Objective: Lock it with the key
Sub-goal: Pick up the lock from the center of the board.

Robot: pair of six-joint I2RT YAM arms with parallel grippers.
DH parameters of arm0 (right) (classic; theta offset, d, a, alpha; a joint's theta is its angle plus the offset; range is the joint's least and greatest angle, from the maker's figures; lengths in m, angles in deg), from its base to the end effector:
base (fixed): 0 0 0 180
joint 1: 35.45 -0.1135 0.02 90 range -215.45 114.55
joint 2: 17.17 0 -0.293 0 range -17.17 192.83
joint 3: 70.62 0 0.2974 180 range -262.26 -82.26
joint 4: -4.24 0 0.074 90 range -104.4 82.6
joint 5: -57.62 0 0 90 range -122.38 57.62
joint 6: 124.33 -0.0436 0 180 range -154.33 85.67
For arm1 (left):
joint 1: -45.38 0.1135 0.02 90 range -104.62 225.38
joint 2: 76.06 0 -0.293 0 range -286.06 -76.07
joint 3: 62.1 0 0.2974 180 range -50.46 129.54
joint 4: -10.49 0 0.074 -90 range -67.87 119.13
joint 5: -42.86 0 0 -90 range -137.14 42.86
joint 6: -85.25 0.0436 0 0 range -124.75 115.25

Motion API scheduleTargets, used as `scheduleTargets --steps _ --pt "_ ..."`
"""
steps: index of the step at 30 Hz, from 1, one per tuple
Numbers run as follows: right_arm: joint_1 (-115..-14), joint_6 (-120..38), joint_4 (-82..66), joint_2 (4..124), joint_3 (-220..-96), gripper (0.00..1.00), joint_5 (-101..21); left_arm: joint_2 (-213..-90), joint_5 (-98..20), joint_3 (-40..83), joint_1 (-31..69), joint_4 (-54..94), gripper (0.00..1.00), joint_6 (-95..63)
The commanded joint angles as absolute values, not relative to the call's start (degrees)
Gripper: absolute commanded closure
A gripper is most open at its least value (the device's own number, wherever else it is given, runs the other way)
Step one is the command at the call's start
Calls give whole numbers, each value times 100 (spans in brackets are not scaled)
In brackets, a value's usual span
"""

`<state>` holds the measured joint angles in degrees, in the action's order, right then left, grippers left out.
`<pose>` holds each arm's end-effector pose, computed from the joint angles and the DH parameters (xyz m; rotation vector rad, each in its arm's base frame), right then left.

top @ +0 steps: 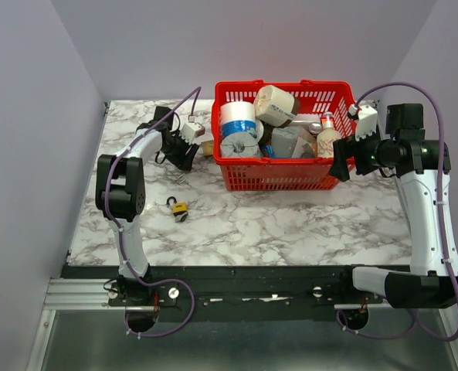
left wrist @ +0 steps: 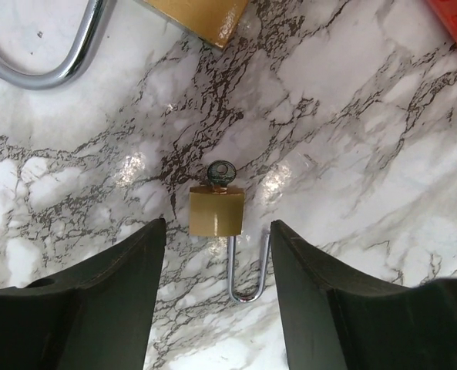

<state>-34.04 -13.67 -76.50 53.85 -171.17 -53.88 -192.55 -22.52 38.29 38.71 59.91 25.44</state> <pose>0.2556 0.0097 0.4479 -0.5585 2.3354 0.2850 0.4781 -0.0742 0.1898 0.9409 2.4334 -0.4415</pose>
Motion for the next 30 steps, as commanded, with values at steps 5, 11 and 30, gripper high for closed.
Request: scheduleTargets --steps 5,11,30 --pt "-3430 -1298 -7665 5305 -17086 0 -5216 -19498 -2542 3656 3862 5738 38 2627" --pt "-3430 -1306 -7657 5331 -17103 0 -5207 -19463 -2736 3470 3818 5571 43 2610" --pt "-3430 -1298 -7683 5367 -17147 0 -5207 -19630 -2860 3646 3756 5650 55 2522"
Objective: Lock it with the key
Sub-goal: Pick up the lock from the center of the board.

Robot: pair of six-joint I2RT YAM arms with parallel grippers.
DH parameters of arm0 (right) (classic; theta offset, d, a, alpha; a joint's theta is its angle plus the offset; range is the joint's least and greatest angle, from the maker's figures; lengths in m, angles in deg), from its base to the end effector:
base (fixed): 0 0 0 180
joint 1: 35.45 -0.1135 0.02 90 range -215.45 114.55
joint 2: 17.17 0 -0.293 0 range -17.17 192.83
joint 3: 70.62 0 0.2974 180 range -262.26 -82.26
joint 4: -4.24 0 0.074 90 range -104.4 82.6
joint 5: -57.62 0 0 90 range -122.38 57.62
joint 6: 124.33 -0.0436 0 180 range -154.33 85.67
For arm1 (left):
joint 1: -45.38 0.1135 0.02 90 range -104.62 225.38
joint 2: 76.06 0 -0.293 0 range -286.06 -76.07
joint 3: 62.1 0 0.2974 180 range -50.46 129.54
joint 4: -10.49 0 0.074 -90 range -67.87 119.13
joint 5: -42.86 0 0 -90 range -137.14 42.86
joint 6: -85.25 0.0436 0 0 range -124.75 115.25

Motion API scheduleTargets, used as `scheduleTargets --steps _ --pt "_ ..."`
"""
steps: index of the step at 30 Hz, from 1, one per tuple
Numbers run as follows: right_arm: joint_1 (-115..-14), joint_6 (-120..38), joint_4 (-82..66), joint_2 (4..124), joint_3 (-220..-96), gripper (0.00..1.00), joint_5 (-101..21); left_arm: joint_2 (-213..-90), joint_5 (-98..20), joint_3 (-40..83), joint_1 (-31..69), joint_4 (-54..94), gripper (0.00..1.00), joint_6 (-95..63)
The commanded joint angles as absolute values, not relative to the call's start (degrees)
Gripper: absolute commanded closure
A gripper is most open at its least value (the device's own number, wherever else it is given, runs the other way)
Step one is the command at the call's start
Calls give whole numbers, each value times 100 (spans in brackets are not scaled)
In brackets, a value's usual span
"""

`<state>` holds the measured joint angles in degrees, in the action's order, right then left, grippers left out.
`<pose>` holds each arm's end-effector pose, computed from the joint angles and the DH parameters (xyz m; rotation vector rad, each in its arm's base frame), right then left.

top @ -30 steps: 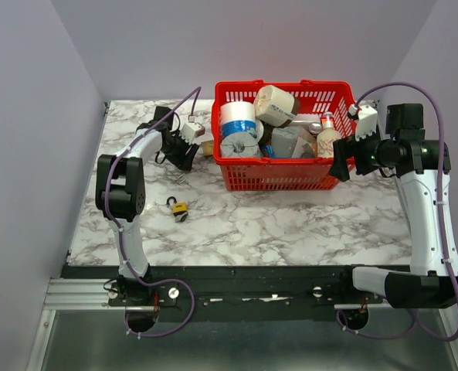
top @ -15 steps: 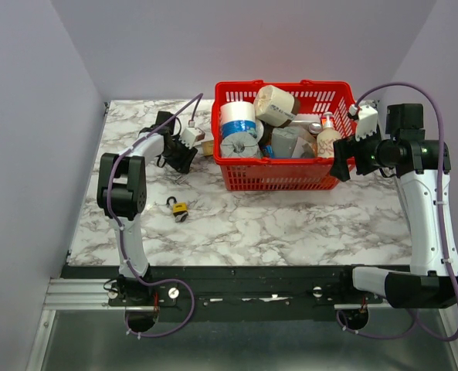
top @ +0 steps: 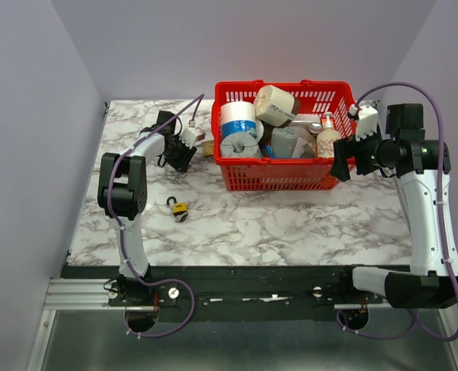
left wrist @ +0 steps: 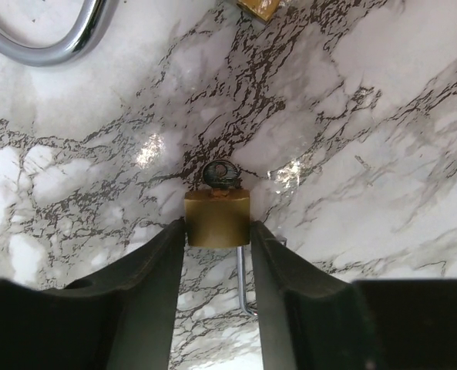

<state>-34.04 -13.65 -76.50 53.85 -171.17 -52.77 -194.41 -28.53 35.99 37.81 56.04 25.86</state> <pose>0.2557 0.0089 0.4476 -0.5518 2.3422 0.2619 0.4793 -0.0777 0.1632 0.9542 2.4728 -0.3119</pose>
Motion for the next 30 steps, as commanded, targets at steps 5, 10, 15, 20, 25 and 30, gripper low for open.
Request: scheduleTargets --steps 5,10,15,20,25,30 --pt "-3422 -1289 -7701 5332 -17156 0 -5277 -19516 -2588 3638 3817 5720 69 2539" --pt "-3422 -1324 -7535 5148 -17191 0 -5435 -19138 -2368 3786 4054 6009 85 2557" --pt "-3430 -1158 -7252 4857 -17200 0 -5813 -18691 -1937 4400 4362 6606 93 2548" --pt "-3439 -788 -7366 4760 -17375 0 -6463 -18225 -1551 5104 4415 7836 98 2838" --pt "-3448 -587 -7305 4717 -17472 0 -6692 -17741 -734 5816 4328 9258 100 2935" --pt "-3501 81 -7244 4541 -17525 0 -7201 -17258 303 6204 3906 10254 100 2856"
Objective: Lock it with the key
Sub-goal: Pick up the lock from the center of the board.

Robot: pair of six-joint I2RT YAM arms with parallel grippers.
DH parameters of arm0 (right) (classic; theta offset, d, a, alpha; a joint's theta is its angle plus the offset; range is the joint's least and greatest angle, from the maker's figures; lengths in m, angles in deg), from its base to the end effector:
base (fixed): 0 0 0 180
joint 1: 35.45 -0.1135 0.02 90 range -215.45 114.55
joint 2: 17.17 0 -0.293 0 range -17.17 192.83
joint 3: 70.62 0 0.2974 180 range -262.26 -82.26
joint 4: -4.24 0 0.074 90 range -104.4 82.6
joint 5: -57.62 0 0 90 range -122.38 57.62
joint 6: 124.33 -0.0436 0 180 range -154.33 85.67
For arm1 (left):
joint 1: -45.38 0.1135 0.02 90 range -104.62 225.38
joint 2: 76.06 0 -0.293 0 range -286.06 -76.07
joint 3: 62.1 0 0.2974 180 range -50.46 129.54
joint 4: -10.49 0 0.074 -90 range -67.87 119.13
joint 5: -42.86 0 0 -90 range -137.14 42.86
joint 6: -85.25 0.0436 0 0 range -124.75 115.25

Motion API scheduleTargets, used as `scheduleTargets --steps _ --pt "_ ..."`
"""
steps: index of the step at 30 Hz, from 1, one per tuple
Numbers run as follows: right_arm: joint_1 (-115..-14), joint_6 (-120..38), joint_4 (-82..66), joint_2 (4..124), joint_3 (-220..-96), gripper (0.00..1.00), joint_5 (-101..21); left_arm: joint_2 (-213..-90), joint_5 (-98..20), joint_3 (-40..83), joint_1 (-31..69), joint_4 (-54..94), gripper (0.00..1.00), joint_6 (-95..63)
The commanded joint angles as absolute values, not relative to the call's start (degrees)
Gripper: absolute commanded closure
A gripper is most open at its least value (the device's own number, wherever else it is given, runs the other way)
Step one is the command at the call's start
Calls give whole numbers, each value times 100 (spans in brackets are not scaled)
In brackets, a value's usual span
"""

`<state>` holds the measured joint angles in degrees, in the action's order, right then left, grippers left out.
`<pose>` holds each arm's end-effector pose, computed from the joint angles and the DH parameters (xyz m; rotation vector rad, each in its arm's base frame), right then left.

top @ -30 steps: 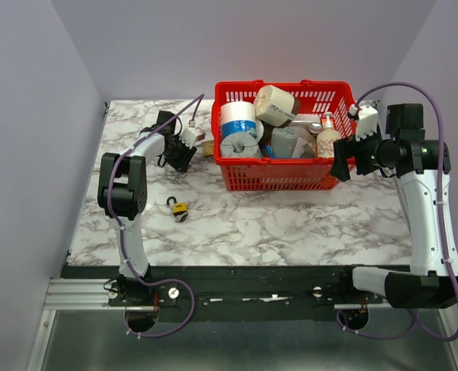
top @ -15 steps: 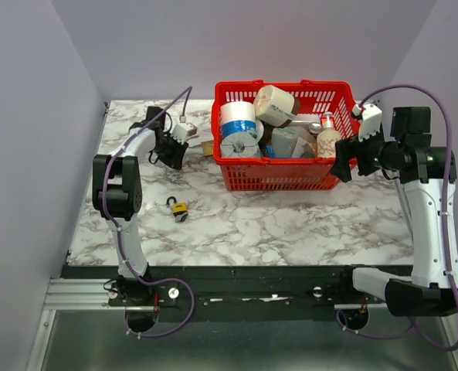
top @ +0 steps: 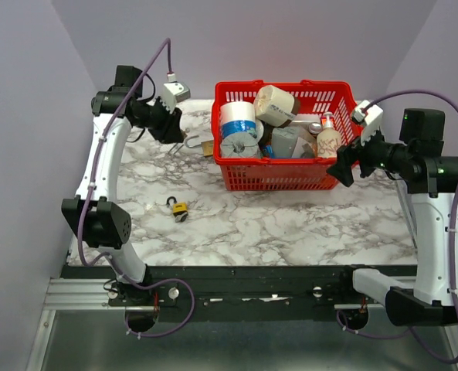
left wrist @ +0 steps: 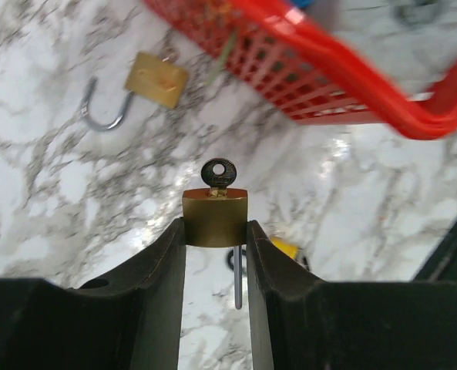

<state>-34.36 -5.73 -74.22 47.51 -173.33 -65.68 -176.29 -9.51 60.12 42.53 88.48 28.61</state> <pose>0.2134 0.0199 0.4899 -0.7981 2.0140 0.3665 0.4067 -0.0469 0.4232 0.9617 2.1547 -0.5827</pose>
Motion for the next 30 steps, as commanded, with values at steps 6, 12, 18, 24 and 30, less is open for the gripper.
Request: scheduleTargets --steps 6,12,18,24,30 --pt "-3974 925 -6945 4207 -17411 0 -7509 -16731 1183 5853 2808 10694 100 2453" --pt "-4958 1084 -6558 4223 -17507 0 -7291 -16642 1992 5633 1816 10879 100 1907" --pt "-6171 1374 -6664 4374 -17473 0 -6966 -16422 2343 5229 1059 10879 99 1819" --pt "-7884 1700 -5874 4031 -16673 4 -5701 -16457 2624 5052 803 10879 100 1783" --pt "-8940 1814 -5722 4398 -16706 20 -5075 -16545 2687 4921 645 10844 100 1669"
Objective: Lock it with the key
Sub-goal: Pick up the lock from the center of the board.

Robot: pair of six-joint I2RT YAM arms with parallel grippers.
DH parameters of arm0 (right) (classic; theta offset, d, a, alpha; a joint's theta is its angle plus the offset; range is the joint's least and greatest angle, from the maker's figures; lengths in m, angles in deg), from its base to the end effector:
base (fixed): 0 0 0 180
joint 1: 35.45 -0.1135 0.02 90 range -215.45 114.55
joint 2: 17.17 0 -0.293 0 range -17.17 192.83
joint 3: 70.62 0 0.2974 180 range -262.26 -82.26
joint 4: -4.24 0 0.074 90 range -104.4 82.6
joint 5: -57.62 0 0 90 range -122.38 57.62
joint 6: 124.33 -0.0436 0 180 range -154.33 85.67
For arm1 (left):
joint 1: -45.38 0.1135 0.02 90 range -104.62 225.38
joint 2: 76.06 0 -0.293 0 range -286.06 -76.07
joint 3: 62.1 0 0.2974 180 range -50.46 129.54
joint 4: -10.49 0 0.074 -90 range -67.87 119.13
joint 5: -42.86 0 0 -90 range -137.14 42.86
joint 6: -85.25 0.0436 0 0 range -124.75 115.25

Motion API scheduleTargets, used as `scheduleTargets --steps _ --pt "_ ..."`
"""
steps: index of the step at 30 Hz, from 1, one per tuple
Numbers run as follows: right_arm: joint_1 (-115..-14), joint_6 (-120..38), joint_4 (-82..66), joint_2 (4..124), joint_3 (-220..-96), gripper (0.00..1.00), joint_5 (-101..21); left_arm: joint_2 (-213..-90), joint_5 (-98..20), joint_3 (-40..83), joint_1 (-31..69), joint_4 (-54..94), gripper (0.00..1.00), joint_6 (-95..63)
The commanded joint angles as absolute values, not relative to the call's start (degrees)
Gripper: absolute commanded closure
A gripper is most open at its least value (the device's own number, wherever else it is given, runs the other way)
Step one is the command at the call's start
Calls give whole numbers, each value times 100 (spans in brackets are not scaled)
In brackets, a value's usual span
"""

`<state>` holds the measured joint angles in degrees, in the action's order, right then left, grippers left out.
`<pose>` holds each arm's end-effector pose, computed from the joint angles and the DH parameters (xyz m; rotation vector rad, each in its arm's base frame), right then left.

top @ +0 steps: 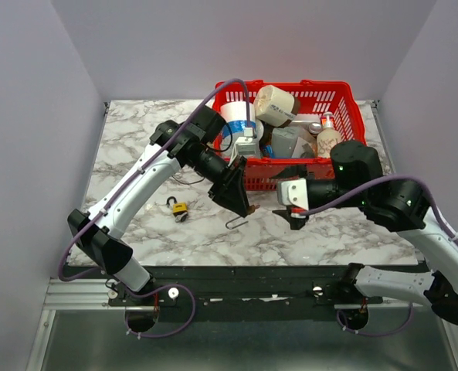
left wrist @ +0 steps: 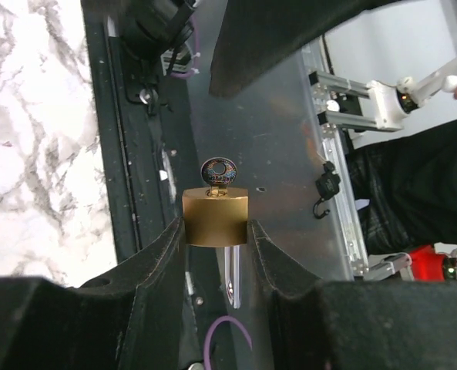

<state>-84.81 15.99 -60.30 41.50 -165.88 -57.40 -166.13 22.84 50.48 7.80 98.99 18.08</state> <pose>0.1206 0.1689 0.4879 -1.7168 1.0962 0.4378 0.2376 -0.2345 0.4391 1.4991 1.8731 -1.7120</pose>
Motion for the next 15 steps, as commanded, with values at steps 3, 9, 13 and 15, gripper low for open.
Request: scheduleTargets --steps 3,9,13,15 --pt "-9265 1857 -5916 4680 -16804 32 -4900 -16510 2608 4868 575 10827 100 1652" --pt "-9705 2148 -6329 4927 -16910 39 -4645 -16448 2669 4657 539 10686 100 1476" --pt "-9960 2156 -6487 4927 -16884 39 -4654 -16466 2660 4639 539 10651 100 1458" --pt "-10101 2139 -6496 4945 -16901 39 -4583 -16492 2678 4639 539 10659 100 1467"
